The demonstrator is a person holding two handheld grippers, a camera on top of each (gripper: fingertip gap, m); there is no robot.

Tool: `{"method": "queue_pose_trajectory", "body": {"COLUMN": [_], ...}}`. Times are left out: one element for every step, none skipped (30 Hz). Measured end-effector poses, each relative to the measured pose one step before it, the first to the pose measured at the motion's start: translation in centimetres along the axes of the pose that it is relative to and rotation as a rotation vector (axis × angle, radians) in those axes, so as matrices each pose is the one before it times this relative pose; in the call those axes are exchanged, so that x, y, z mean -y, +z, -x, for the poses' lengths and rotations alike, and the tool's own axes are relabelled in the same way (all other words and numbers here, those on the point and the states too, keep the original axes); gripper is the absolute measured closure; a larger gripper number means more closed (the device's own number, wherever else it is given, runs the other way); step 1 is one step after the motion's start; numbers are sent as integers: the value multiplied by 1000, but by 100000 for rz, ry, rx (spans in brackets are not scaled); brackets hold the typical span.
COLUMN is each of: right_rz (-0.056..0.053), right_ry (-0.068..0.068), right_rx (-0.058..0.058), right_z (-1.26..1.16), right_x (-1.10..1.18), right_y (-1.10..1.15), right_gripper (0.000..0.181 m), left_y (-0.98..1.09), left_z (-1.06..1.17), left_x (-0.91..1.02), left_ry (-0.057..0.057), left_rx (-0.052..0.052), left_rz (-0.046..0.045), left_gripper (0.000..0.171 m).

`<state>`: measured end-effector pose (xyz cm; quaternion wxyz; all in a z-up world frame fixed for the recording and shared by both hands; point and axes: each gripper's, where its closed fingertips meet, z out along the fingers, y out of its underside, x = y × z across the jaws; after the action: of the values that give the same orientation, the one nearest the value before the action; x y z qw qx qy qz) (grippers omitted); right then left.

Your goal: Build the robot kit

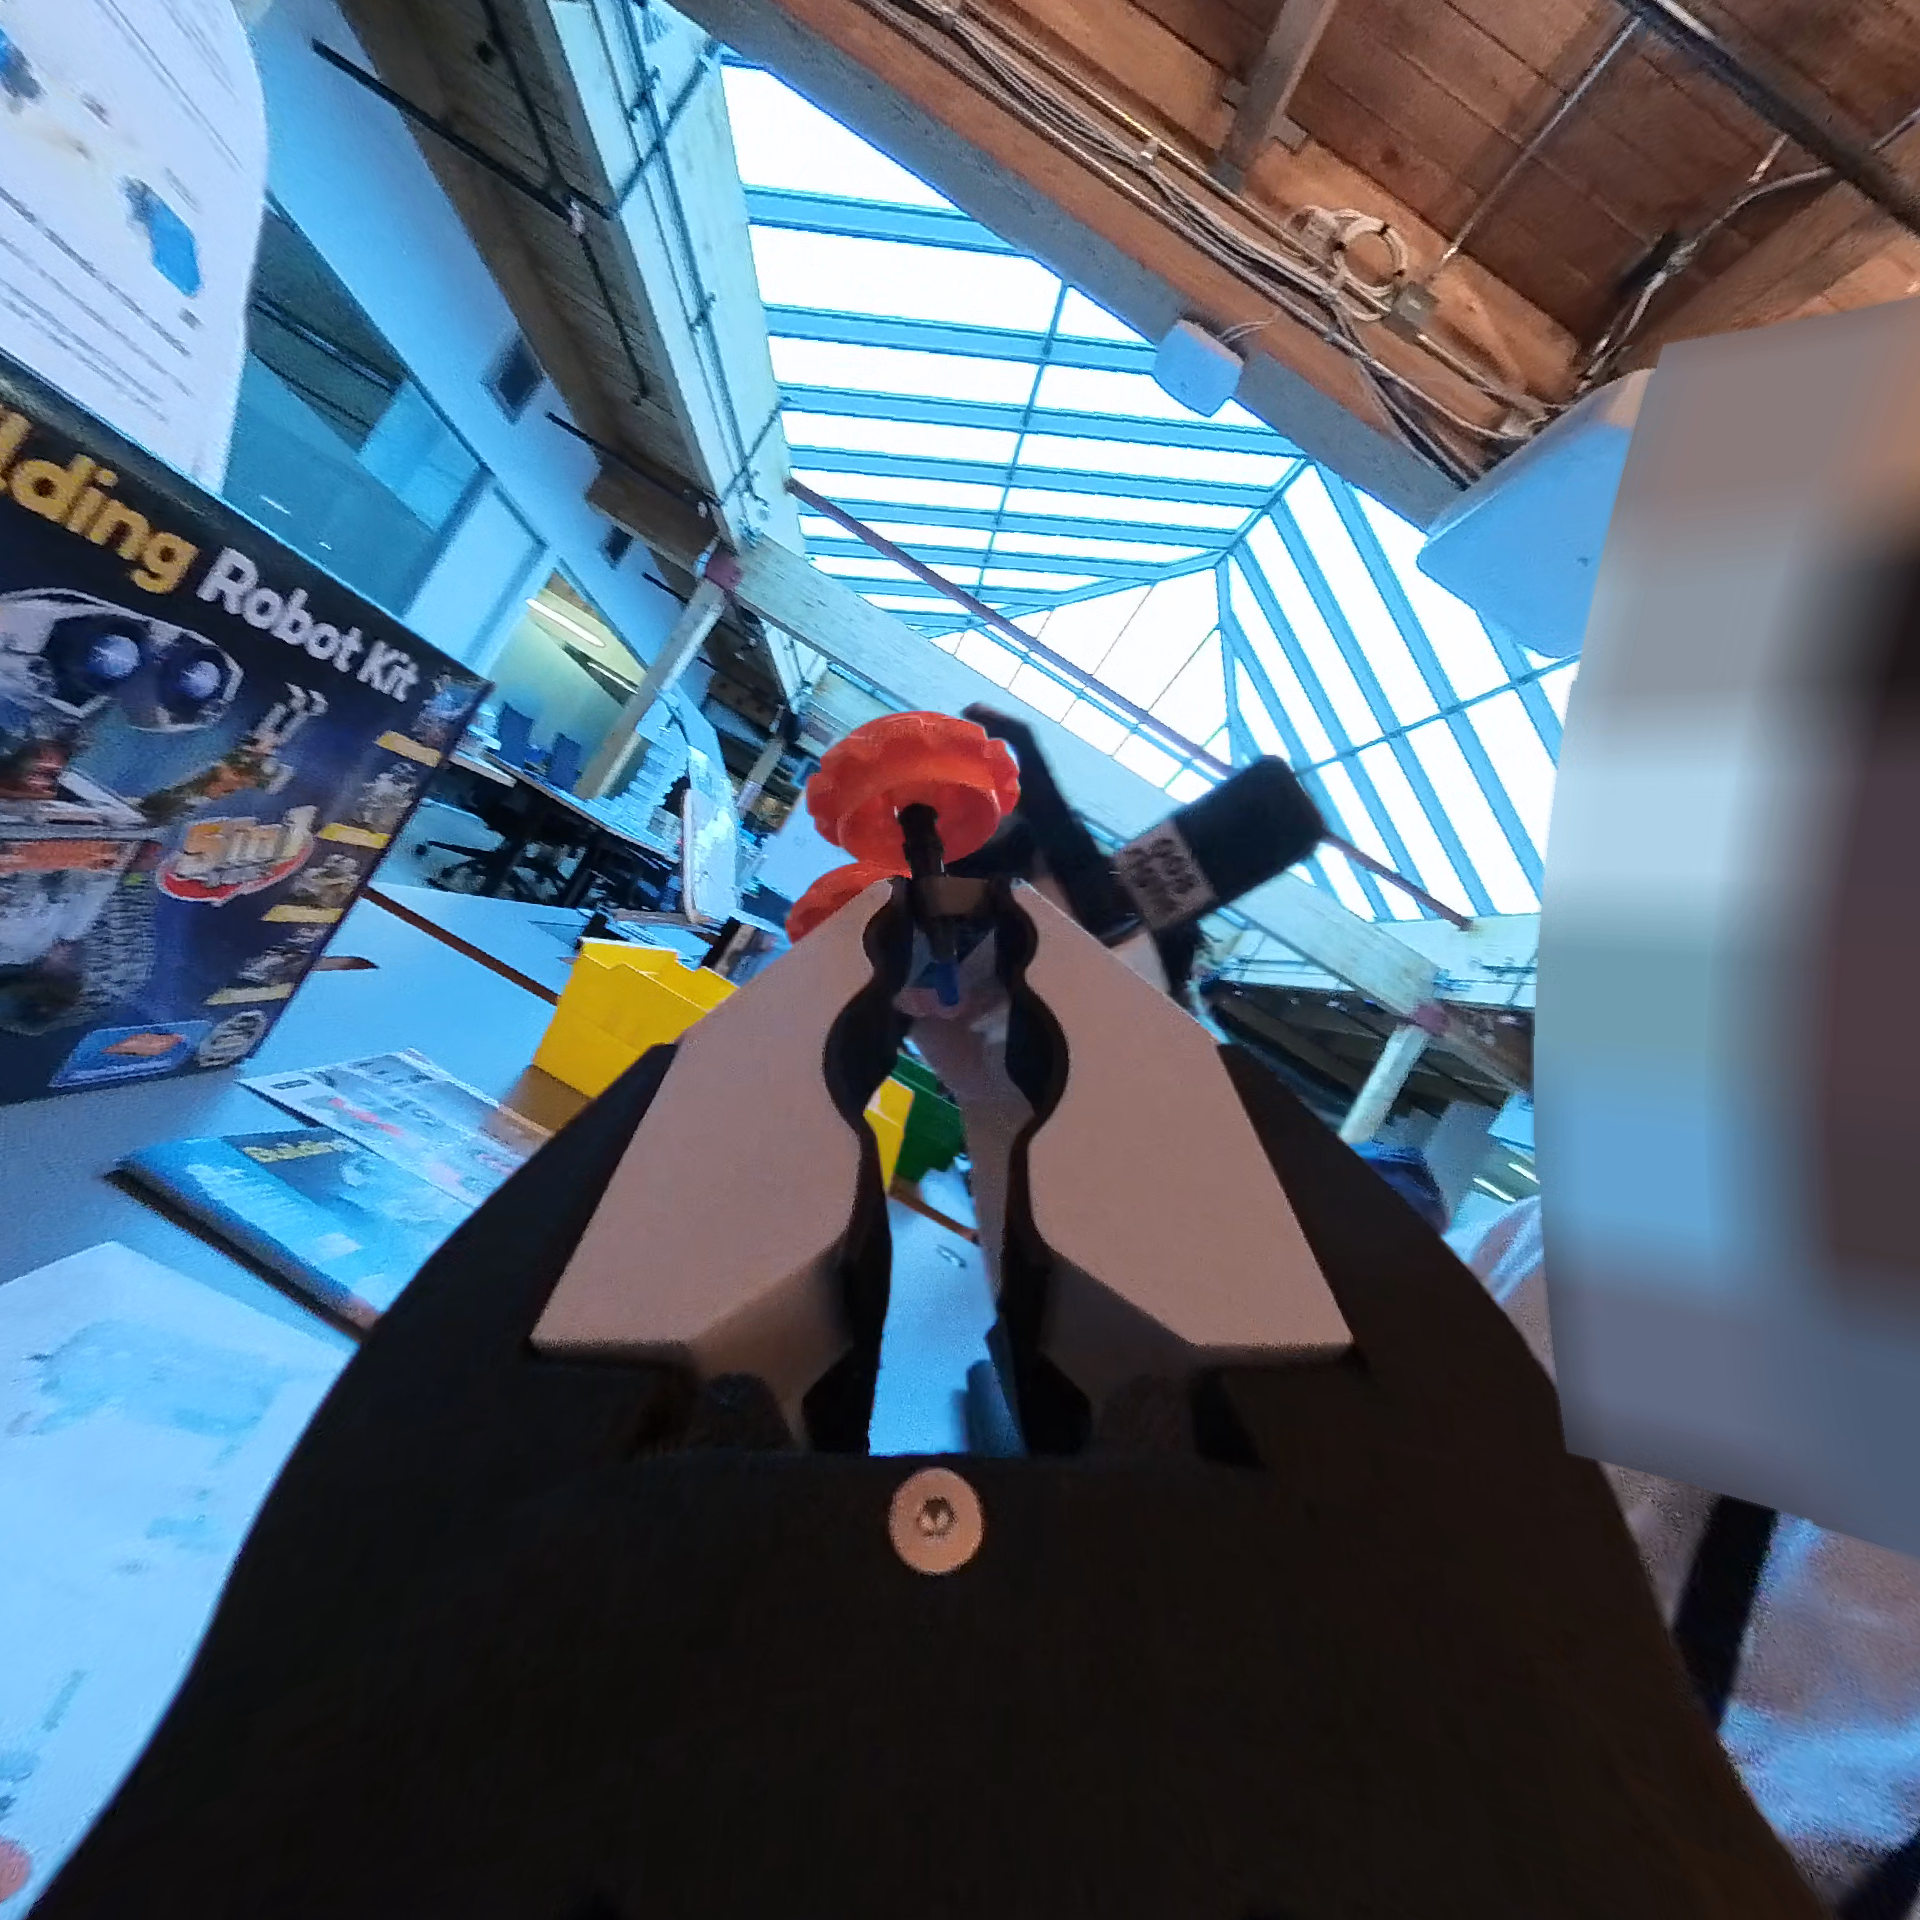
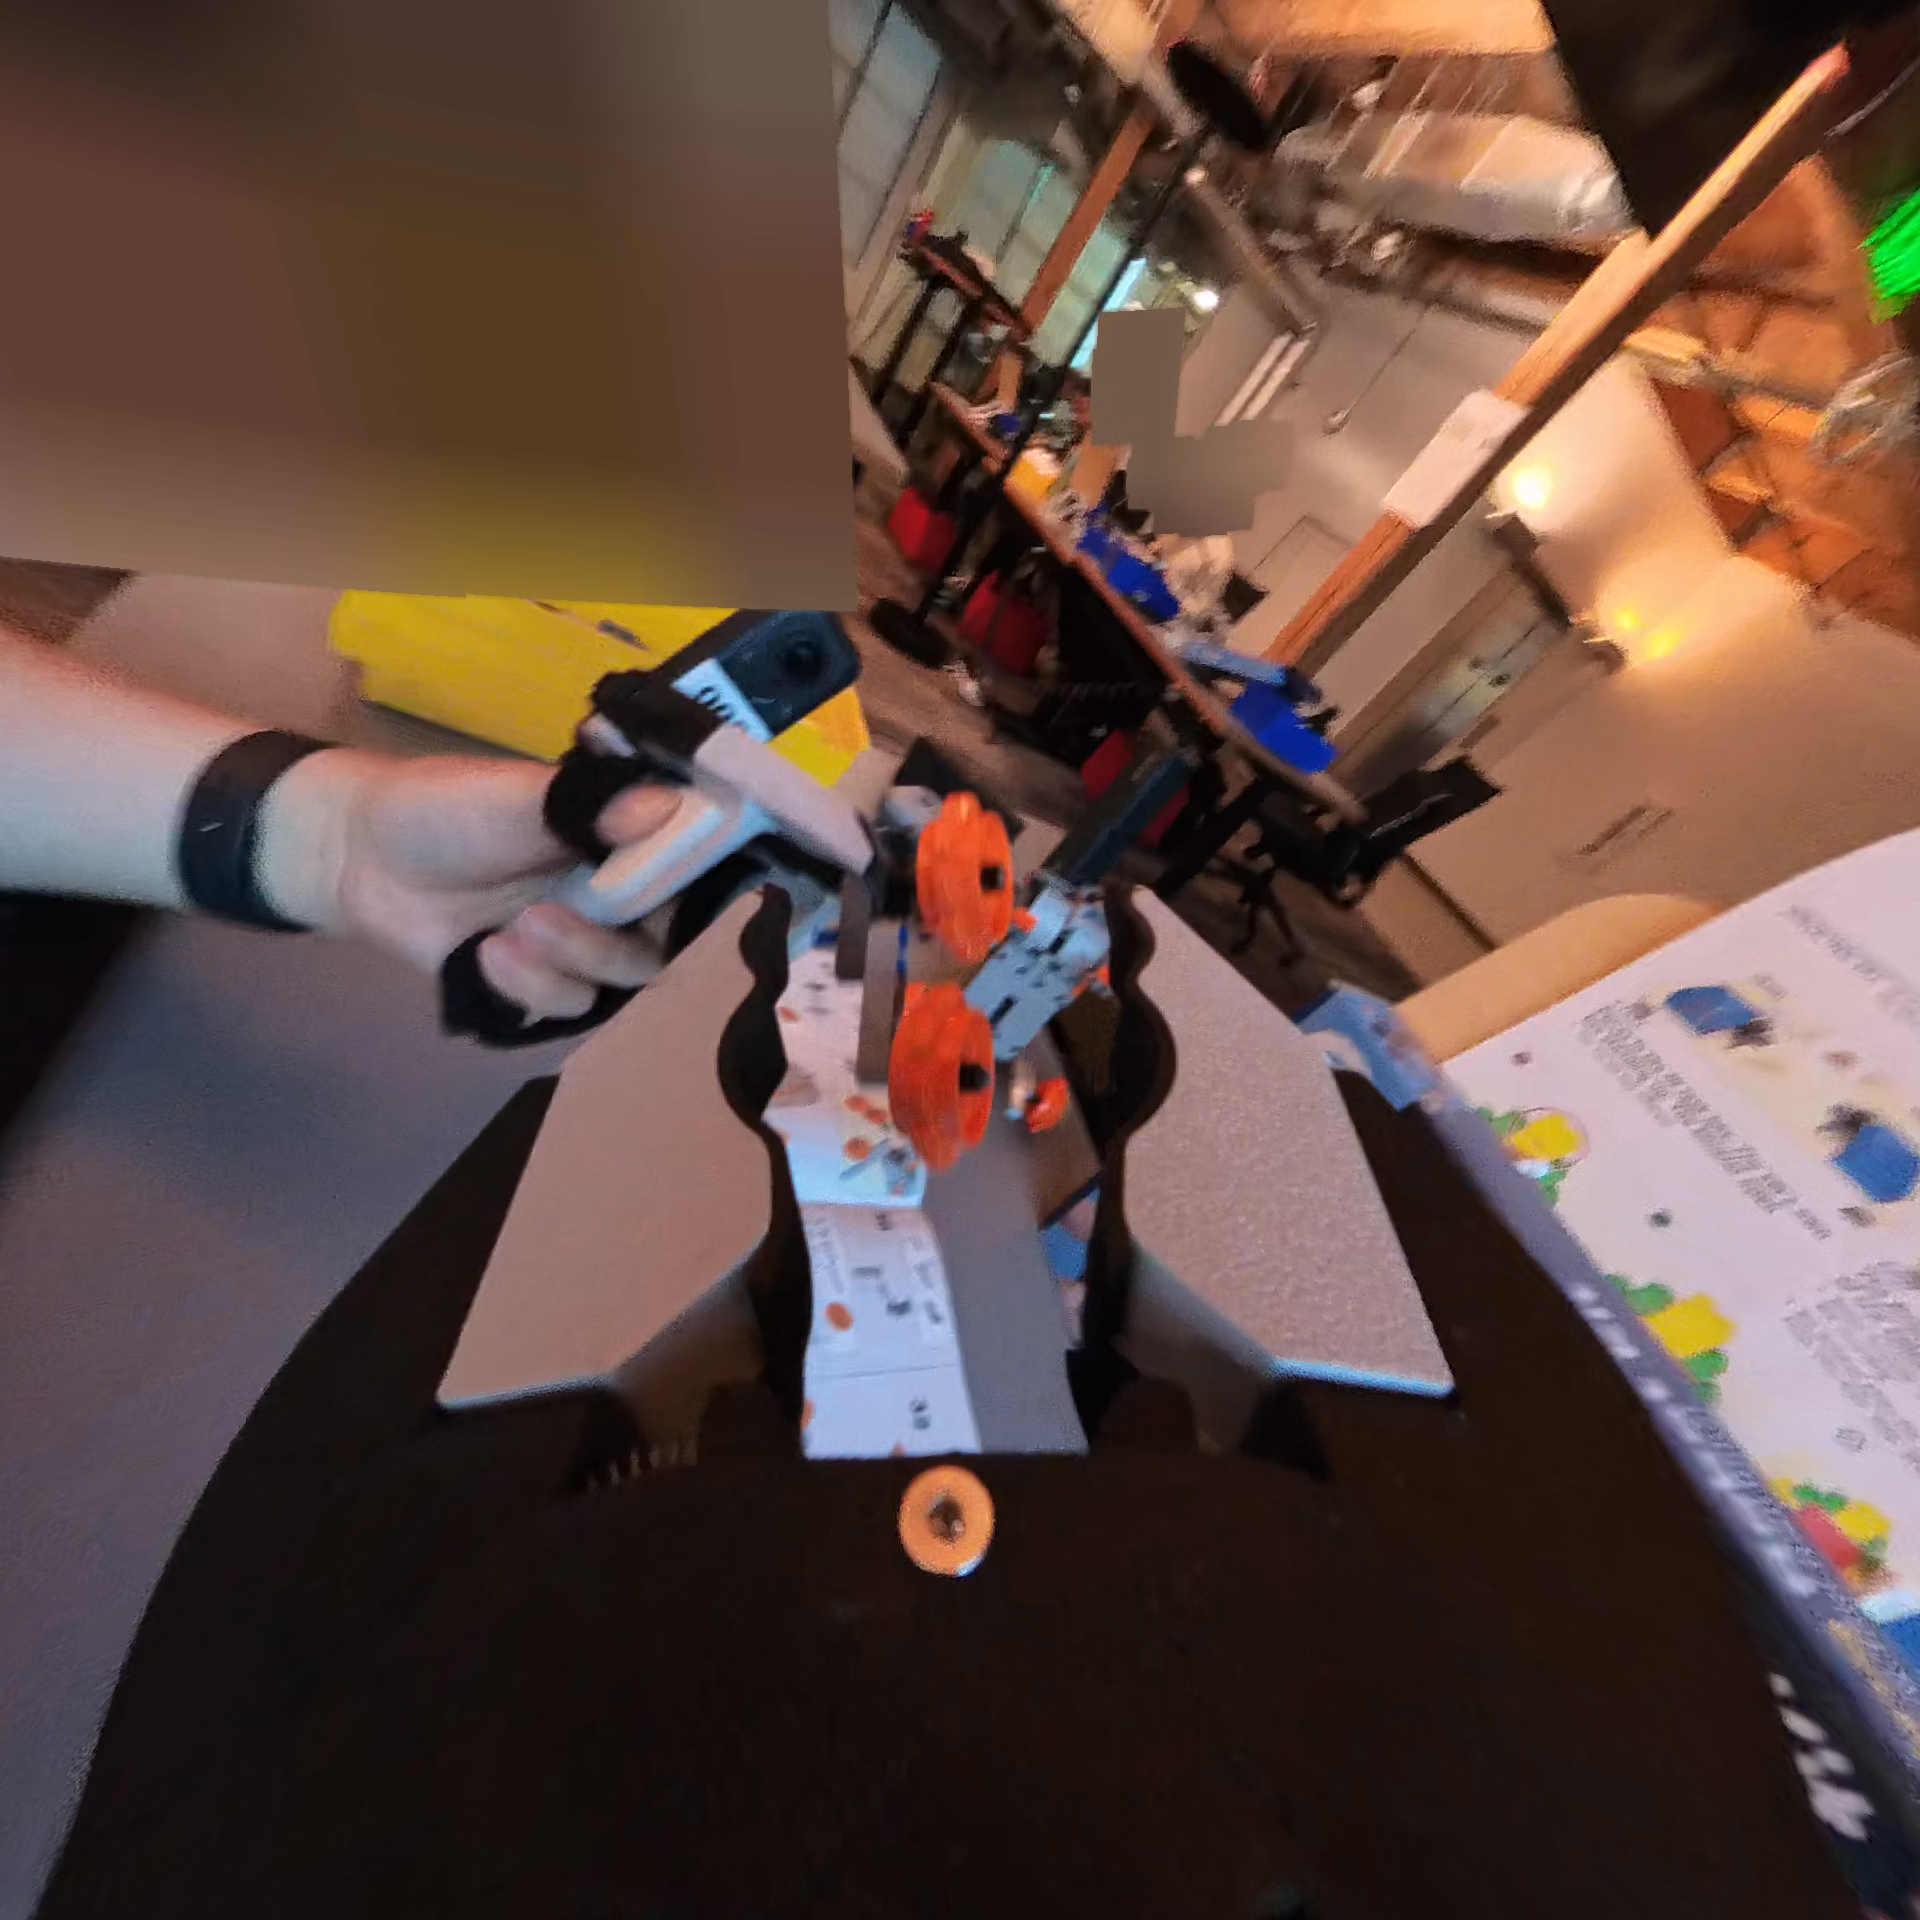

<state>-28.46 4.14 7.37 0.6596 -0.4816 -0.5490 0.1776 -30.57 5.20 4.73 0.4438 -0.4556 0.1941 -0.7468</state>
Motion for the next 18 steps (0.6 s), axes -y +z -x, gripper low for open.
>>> {"method": "queue_pose_trajectory", "body": {"right_rz": [3154, 5770, 6203, 5239, 2576, -402, -1994, -2311, -1093, -42, -676, -675, -325, -351, -790, -895, -536, -238], "right_ry": [-4864, -6524, -5708, -3449, -614, 1716, 3240, 3272, 2279, 1114, -157, -1592, -2170, -2141, -2499, -2219, -2007, -1577], "right_rx": [-4814, -2359, -855, -1298, -205, 328, -996, -511, -499, -1637, -876, -1364, -1637, -2061, -1492, -1801, -1158, -178], "right_z": [84, 446, 572, 338, 322, 240, -92, -74, -80, -237, -18, -40, -73, -145, -64, -133, -99, -9], "right_x": [196, -451, -727, -744, -453, -49, 196, 291, 173, 61, 169, 178, 153, 179, 231, 240, 157, 97], "right_y": [722, 736, 701, 617, 511, 337, 171, 95, 44, -14, -21, -29, -44, -63, -84, -128, -132, -137], "right_gripper": [120, 120, 120, 120, 121, 124, 126, 128, 131, 135, 135, 135, 136, 139, 139, 141, 143, 144], "left_y": [41, 59, 39, 38, 24, 22, 26, 2, 9, 19, 24, 33, 30, 48, 57, 56, 43, 47], "left_z": [-55, -166, -256, -216, -95, -5, 64, 61, -7, -59, -106, -151, -148, -192, -239, -234, -195, -147], "left_x": [29, 111, 131, 76, 34, -48, -95, -21, 2, -2, 33, 29, 5, -24, -20, 11, 5, -22], "left_ry": [1445, 814, 401, 521, 972, 1366, 1415, 1619, 1710, 1638, 1957, 2080, 2231, 2564, 2920, 3415, 3424, 2477], "left_rx": [701, -38, -644, -372, 411, 986, 1245, 1326, 822, 580, 315, 47, 71, -110, -280, -72, 149, 7], "left_rz": [-676, -1245, -1331, -907, -393, 349, 835, 238, 8, 186, -31, 73, 277, 430, 370, 201, 246, 526], "left_gripper": [158, 158, 158, 158, 158, 158, 158, 158, 158, 158, 158, 158, 158, 158, 158, 158, 158, 158]}}
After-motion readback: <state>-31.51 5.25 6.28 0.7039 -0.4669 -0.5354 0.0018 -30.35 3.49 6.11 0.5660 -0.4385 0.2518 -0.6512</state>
